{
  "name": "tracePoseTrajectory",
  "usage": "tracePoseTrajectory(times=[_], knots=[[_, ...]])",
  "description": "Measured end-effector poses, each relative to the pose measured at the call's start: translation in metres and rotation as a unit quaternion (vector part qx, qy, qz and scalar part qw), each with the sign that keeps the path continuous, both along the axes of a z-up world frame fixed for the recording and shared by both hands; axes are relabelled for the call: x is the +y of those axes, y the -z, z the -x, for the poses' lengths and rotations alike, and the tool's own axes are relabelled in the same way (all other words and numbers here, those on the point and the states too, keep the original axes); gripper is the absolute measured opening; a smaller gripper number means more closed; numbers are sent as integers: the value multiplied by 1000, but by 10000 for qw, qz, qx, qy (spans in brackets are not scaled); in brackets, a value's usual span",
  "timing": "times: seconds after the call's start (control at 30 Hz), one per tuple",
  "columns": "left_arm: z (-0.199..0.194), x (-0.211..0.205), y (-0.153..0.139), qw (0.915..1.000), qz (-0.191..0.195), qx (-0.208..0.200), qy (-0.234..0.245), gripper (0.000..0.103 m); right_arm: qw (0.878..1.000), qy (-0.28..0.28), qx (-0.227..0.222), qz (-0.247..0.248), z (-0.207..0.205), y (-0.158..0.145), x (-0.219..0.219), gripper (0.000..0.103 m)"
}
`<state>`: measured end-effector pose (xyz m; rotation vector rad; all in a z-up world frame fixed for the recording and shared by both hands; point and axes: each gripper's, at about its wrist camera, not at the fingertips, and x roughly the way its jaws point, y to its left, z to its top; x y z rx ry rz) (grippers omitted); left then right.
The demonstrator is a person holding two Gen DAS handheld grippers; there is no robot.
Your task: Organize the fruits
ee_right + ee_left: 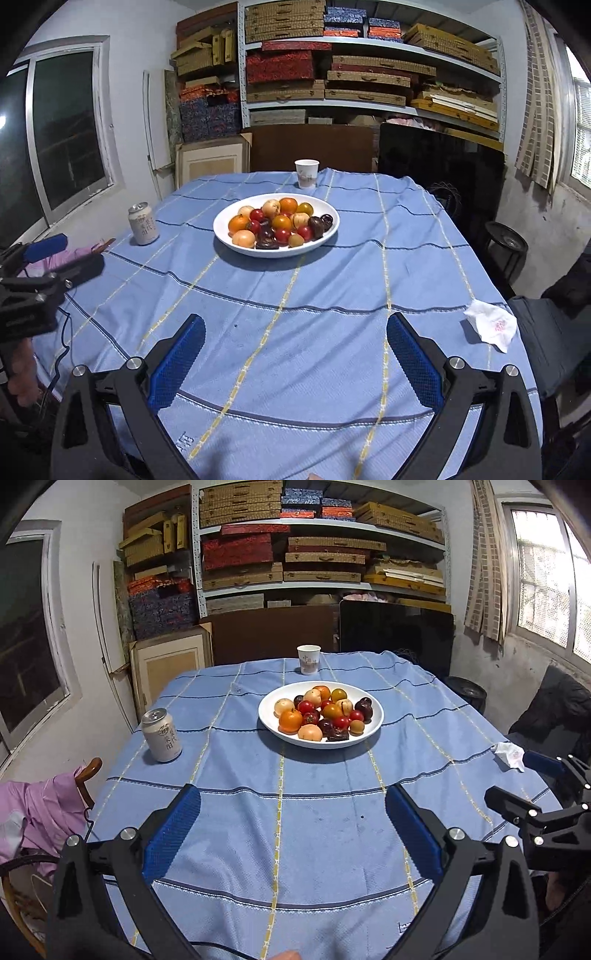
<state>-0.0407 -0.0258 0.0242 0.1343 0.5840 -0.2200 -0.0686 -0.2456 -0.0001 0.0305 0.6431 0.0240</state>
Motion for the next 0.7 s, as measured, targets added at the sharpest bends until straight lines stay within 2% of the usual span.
tracePoseTrajectory(times=[0.33, 0.53, 0.7], knots=[[-1, -4, 3, 10000, -40, 68, 46, 98, 9999, 120, 40, -34, 0, 5, -6, 99], [-7, -3, 8, 9996, -65, 115, -243, 98, 9999, 160, 58, 5, -2, 7, -7, 99], [-7, -5, 10, 9999, 28, 60, -137, 98, 9998, 134, 103, 80, -4, 11, -4, 99]])
